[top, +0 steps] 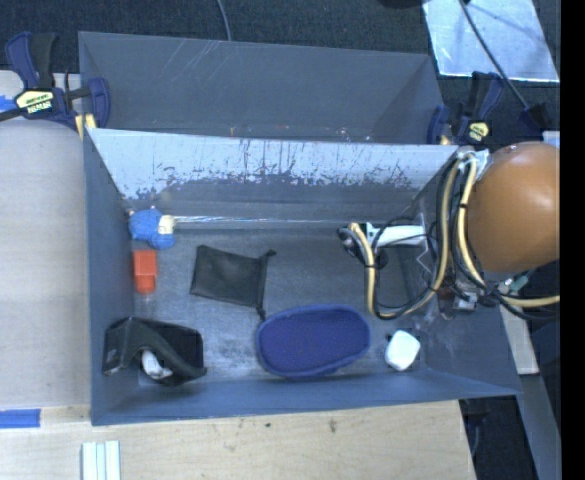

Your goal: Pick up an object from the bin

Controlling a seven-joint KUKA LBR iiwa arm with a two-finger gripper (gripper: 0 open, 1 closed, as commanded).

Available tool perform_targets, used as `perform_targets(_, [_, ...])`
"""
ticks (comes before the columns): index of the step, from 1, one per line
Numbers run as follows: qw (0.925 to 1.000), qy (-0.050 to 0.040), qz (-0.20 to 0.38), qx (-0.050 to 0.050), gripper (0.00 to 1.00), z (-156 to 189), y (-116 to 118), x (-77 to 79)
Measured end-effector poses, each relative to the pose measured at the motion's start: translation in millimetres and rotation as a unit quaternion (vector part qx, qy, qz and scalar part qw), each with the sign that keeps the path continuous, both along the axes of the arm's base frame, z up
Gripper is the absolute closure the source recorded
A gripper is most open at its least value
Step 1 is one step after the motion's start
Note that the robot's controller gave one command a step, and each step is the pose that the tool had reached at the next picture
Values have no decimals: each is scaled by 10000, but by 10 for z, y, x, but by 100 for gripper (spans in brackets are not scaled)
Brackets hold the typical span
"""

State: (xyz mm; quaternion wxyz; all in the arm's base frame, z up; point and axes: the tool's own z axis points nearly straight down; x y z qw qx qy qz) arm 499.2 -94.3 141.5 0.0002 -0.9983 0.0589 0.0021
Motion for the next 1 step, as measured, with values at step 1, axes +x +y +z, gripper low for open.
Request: perform_targets(1, [10000, 1, 33, 16, 100, -146, 645, 102])
